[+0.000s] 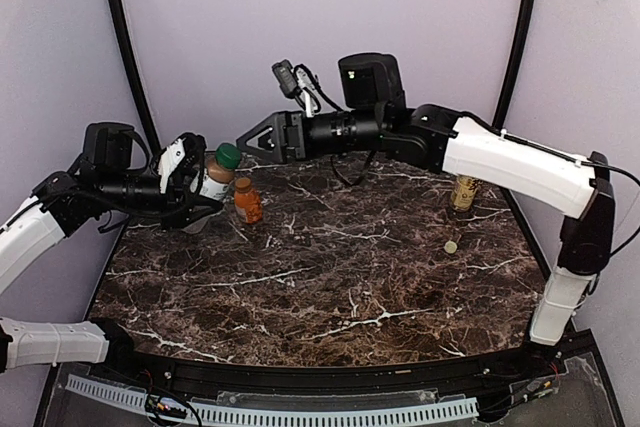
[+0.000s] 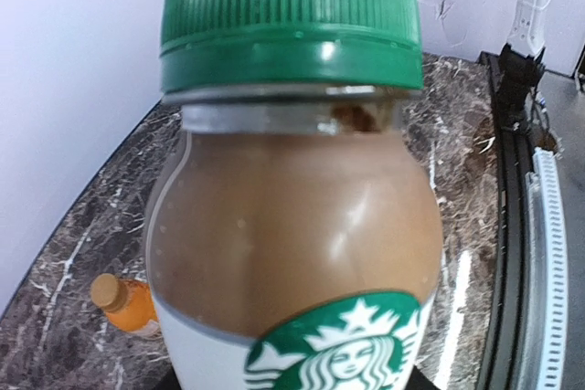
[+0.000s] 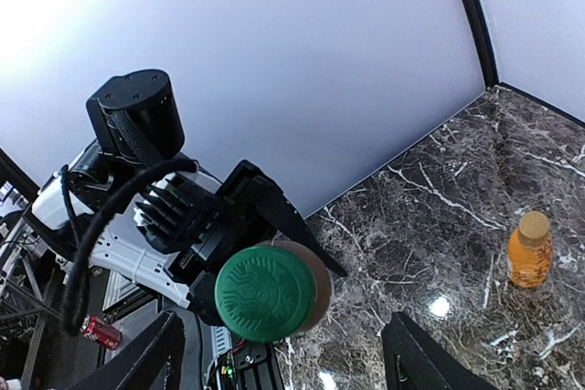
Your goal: Unscrew the bottle caps
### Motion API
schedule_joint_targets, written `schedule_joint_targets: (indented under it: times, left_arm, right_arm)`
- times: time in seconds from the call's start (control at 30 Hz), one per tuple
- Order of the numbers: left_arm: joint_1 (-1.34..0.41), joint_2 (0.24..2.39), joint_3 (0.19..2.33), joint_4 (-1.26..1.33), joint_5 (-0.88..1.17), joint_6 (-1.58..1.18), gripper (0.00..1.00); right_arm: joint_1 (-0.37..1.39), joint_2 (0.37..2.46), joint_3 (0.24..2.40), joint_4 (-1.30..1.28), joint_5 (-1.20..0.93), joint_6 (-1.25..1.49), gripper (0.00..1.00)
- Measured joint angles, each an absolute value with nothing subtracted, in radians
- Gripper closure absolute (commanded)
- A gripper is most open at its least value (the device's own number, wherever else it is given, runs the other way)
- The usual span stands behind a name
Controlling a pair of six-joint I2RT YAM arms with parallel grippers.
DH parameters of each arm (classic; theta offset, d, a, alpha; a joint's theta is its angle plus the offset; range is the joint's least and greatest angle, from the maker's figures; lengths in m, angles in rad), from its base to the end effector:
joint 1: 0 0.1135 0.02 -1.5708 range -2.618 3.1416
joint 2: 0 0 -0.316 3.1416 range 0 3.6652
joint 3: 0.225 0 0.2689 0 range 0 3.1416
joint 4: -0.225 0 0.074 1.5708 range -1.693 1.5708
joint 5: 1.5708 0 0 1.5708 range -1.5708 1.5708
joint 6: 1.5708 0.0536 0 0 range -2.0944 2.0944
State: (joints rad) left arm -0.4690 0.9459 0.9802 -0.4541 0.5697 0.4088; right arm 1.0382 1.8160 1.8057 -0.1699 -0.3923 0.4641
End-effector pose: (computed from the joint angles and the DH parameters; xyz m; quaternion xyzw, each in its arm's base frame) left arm 0.1688 -0.1179 0.3902 0.4806 0.6638 -0.2514 0.5150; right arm 0.2266 0.4248 0.4552 -0.3330 0.6870 0.5382 0.3571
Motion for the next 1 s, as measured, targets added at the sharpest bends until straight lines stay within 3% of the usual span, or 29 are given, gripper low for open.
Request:
schedule_joint_targets:
  times: [0.2, 0.43, 1.0]
  left_arm:
    - [-0.505, 0.944, 1.007, -0.452, 0.292, 0.691, 0.71]
    - [-0.579, 0.939, 1.000, -0.317, -0.022, 0.999, 0.71]
    - [-0.649, 0.927, 0.929, -0.190, -0.186, 1.202, 0.71]
  right_arm:
    - [0.969, 1.737, 1.790, -0.195, -0.439, 0.583, 0.18]
    - [0.974, 1.806, 1.837, -0.264, -0.460, 0.653, 0.21]
    - [0.974, 1.921, 1.926, -0.279, -0.495, 0.701, 0.33]
